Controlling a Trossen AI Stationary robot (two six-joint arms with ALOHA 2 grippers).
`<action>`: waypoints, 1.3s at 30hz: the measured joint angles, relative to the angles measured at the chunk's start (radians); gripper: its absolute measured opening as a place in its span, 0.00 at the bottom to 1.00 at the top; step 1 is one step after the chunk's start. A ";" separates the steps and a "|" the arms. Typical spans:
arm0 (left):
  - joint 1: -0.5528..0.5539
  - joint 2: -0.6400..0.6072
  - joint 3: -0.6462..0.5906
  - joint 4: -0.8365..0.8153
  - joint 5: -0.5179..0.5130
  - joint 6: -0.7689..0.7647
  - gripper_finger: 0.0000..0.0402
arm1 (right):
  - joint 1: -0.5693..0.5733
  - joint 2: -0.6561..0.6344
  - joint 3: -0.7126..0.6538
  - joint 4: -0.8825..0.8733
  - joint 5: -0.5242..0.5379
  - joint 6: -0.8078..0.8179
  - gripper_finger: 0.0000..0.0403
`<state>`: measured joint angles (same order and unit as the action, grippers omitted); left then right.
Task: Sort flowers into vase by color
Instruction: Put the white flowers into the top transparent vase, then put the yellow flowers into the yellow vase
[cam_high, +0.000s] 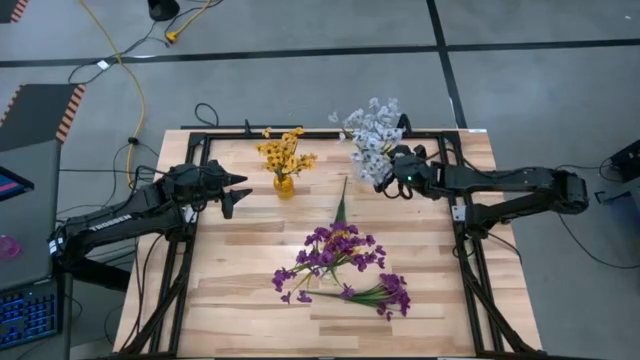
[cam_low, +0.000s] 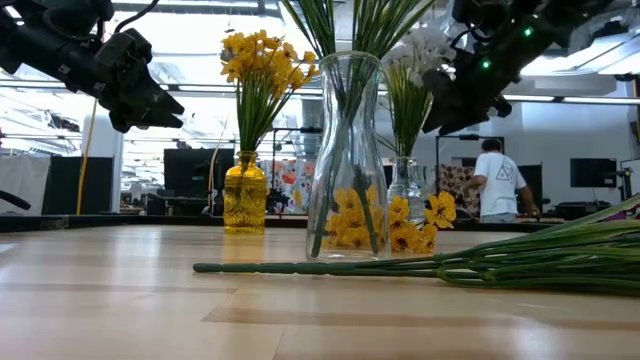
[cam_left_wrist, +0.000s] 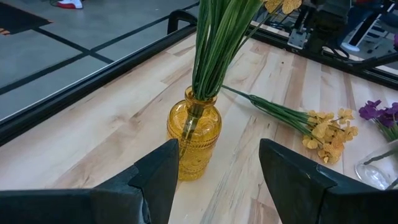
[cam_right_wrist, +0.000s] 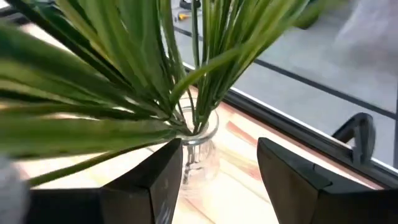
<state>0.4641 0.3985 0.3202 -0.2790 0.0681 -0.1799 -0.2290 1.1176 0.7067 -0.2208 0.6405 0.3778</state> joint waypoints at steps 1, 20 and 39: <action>0.000 0.000 0.000 0.000 0.000 0.000 0.52 | -0.004 0.000 0.014 -0.018 -0.013 -0.001 0.58; 0.000 0.000 0.000 0.000 0.000 0.000 0.52 | -0.007 0.000 0.215 -0.426 -0.049 0.044 0.58; 0.000 0.000 0.000 0.000 0.000 0.000 0.52 | 0.124 0.000 0.247 -0.613 -0.435 0.038 0.58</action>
<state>0.4641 0.3988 0.3202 -0.2790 0.0684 -0.1802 -0.1045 1.1177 0.9539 -0.8339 0.2058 0.4153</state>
